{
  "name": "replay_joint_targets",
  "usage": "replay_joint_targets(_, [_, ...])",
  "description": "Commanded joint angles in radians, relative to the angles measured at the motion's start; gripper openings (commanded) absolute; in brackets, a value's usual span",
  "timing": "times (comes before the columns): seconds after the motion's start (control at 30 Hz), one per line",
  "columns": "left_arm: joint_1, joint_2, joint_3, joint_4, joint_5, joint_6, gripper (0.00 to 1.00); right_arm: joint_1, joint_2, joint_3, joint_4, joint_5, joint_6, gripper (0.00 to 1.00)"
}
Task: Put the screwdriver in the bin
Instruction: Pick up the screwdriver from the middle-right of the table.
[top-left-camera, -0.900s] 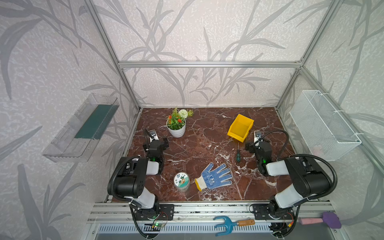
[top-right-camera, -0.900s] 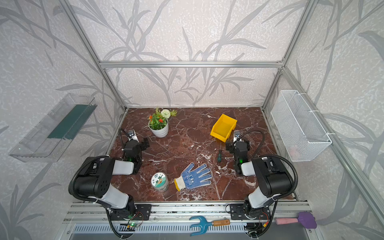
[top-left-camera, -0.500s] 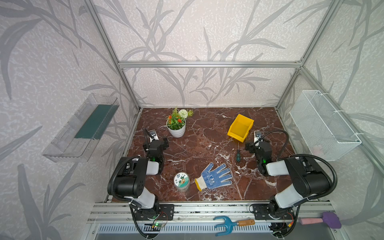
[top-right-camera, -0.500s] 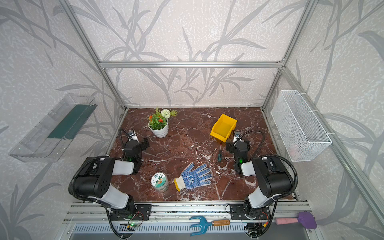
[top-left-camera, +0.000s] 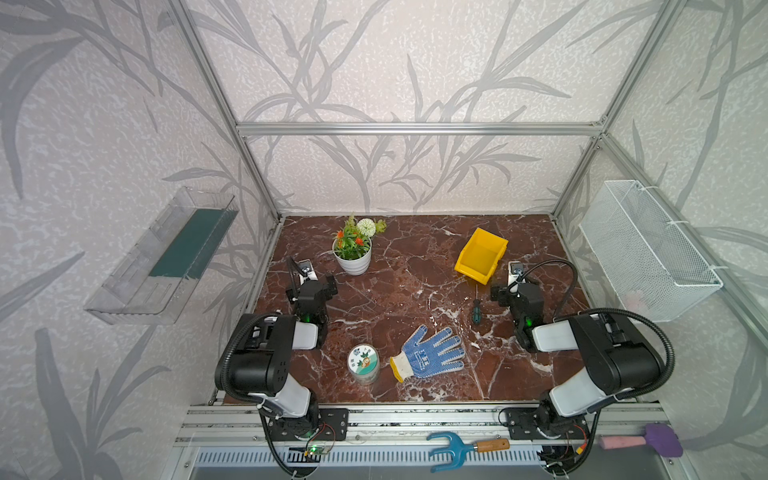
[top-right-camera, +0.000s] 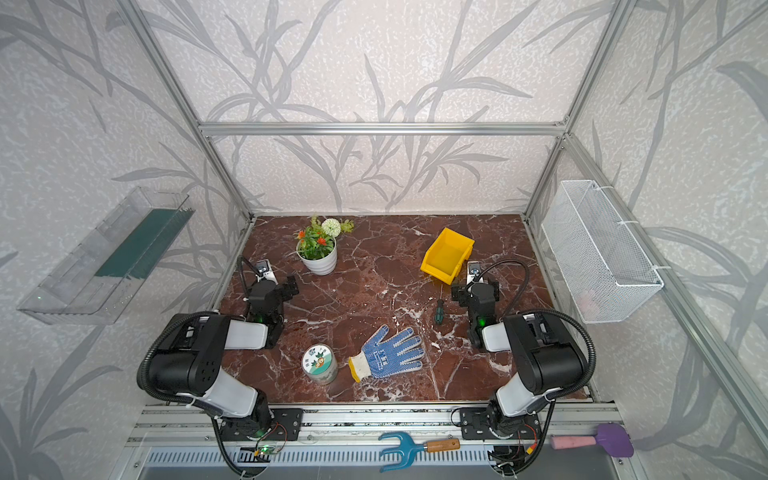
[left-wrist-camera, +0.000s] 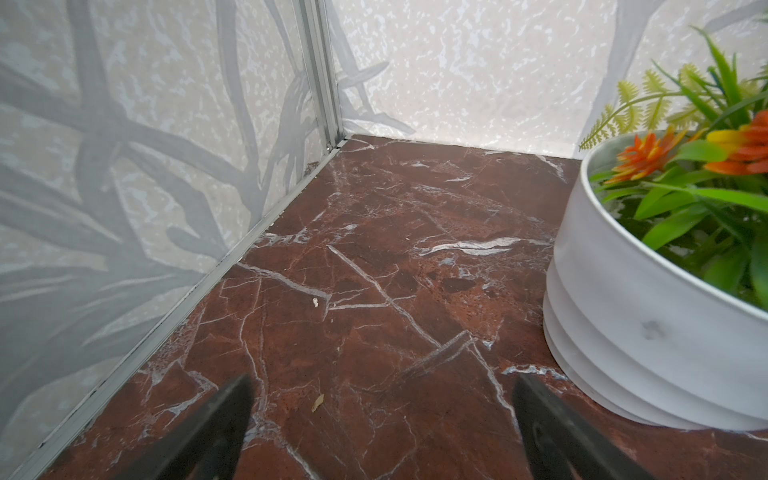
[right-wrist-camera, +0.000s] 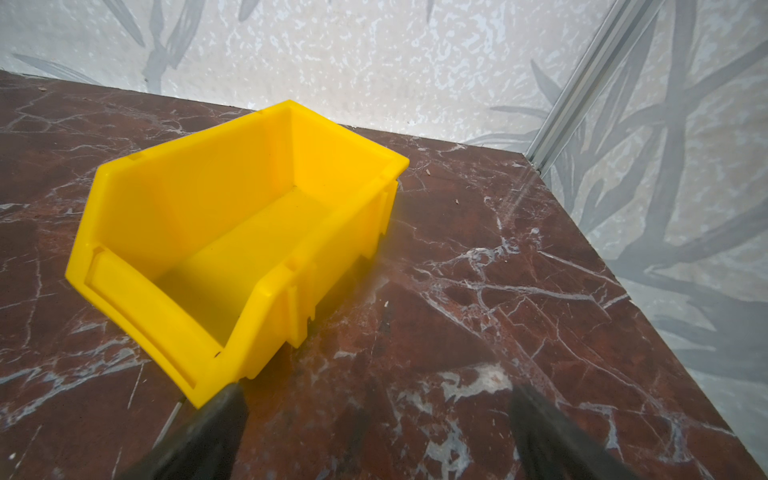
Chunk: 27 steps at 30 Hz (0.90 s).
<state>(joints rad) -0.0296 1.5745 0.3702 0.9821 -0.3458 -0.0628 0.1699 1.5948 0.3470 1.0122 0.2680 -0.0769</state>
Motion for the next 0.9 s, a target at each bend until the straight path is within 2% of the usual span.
replay_joint_targets(0.0, [-0.001, 0.0, -0.015, 0.03, -0.065, -0.002, 0.99, -0.006, 0.001, 0.007, 0.02, 0.007, 0.002, 0.99])
replay_joint_targets(0.17, [0.001, -0.011, -0.086, 0.154, -0.063, -0.007, 0.99, -0.004, -0.029, -0.03, 0.069, -0.01, -0.009, 0.99])
replay_joint_targets(0.47, [-0.032, -0.012, -0.085, 0.169, -0.072, 0.037, 0.99, 0.019, -0.283, -0.062, -0.077, 0.072, -0.012, 0.99])
replay_joint_targets(0.5, [-0.056, -0.029, -0.078, 0.149, -0.094, 0.063, 0.99, 0.025, -0.322, -0.058, -0.106, 0.086, 0.0, 0.99])
replay_joint_targets(0.53, [-0.097, -0.059, -0.06, 0.108, -0.195, 0.098, 0.99, 0.025, -0.359, -0.054, -0.137, 0.095, 0.035, 0.99])
replay_joint_targets(0.57, [-0.134, -0.126, -0.029, 0.001, -0.249, 0.123, 0.99, 0.025, -0.406, -0.048, -0.186, 0.102, 0.086, 0.99])
replay_joint_targets(0.63, [-0.165, -0.232, 0.035, -0.224, -0.2, 0.173, 0.99, 0.025, -0.501, -0.028, -0.332, 0.068, 0.135, 0.99])
replay_joint_targets(0.67, [-0.191, -0.277, 0.062, -0.33, -0.25, 0.149, 0.99, 0.023, -0.553, -0.011, -0.425, 0.078, 0.205, 0.99])
replay_joint_targets(0.73, [-0.23, -0.36, 0.065, -0.399, -0.262, 0.086, 0.99, 0.012, -0.619, 0.012, -0.558, 0.129, 0.371, 0.99])
replay_joint_targets(0.87, [-0.318, -0.531, 0.048, -0.463, -0.158, -0.038, 0.99, -0.013, -0.66, 0.058, -0.661, 0.049, 0.444, 0.99])
